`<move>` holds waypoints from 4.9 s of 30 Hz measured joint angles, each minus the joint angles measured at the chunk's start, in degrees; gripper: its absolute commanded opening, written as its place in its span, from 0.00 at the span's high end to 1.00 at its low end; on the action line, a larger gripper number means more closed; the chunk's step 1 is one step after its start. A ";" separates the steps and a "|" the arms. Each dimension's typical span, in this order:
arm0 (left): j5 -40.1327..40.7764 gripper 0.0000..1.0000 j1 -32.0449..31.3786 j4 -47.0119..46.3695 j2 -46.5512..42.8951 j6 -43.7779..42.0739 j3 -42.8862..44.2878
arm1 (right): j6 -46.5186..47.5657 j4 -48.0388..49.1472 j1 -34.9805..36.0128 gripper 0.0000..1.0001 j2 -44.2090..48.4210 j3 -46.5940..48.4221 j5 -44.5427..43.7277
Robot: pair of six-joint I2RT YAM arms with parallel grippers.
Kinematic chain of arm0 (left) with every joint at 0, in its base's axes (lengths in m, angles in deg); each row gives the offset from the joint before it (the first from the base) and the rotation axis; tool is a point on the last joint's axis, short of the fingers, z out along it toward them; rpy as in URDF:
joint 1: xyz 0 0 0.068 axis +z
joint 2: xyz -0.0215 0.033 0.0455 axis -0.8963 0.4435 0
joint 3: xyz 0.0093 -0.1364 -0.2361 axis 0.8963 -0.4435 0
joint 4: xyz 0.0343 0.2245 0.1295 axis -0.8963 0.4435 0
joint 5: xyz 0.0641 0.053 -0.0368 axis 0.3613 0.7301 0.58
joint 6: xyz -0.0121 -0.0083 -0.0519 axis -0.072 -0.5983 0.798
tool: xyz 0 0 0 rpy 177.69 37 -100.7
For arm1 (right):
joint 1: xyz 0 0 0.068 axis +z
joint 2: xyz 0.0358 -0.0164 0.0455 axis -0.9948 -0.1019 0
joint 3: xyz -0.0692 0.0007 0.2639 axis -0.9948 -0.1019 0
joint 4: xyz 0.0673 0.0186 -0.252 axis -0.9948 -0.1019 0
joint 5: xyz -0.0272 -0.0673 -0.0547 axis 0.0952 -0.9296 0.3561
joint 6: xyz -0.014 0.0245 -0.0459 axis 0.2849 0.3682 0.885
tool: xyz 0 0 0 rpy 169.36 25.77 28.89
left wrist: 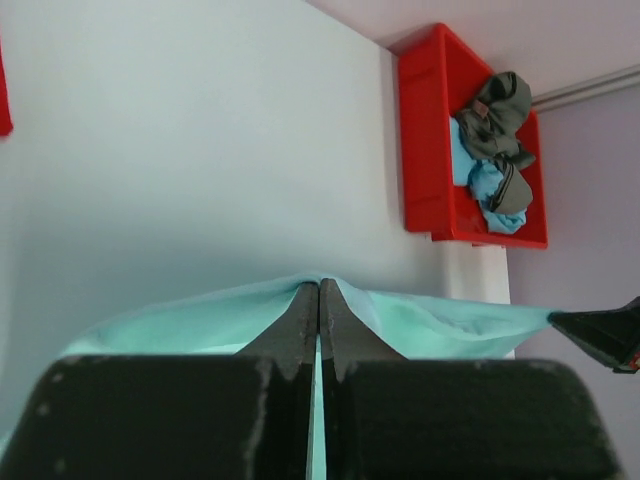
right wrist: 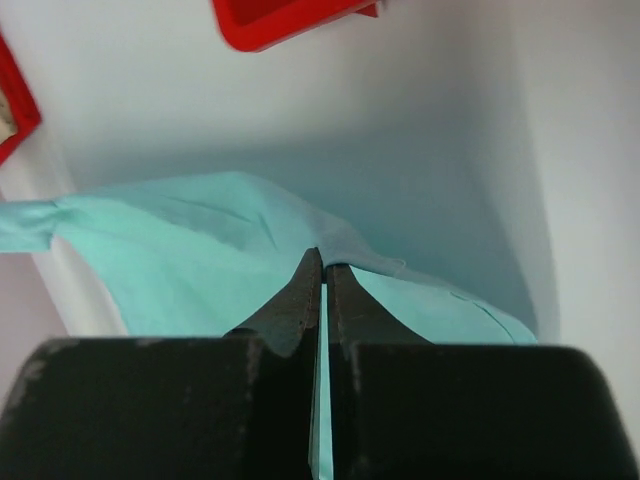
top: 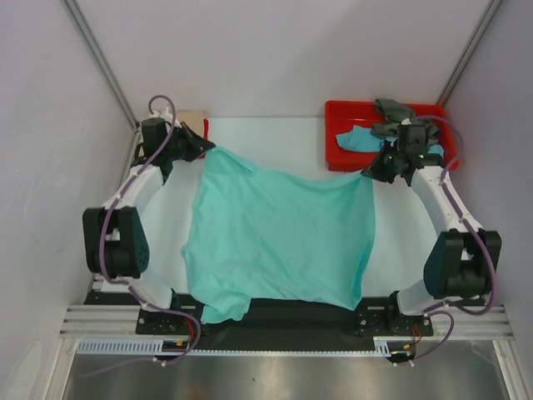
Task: Fold and stack the t-shirts
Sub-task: Flatten the tshirt out, then fold the tshirt
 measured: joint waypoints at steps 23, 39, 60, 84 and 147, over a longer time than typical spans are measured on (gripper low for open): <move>-4.09 1.00 -0.20 0.52 12.09 -1.51 23.80 | 0.85 0.46 -1.79 1.00 -10.62 12.85 0.46; -3.82 1.00 -0.68 2.93 -25.77 -0.59 29.97 | -2.12 -11.34 -1.68 1.00 25.38 21.42 4.11; 0.46 1.00 -8.61 9.14 -28.44 -6.97 40.83 | -3.58 -12.31 -1.68 1.00 31.63 22.23 3.85; -7.91 1.00 -6.36 3.80 27.69 -8.33 29.05 | 0.20 11.43 -1.90 1.00 -10.47 0.07 -3.04; -3.13 1.00 -8.61 19.34 -12.94 -10.49 -16.98 | 9.20 -9.77 -9.31 1.00 -2.78 -6.67 -4.15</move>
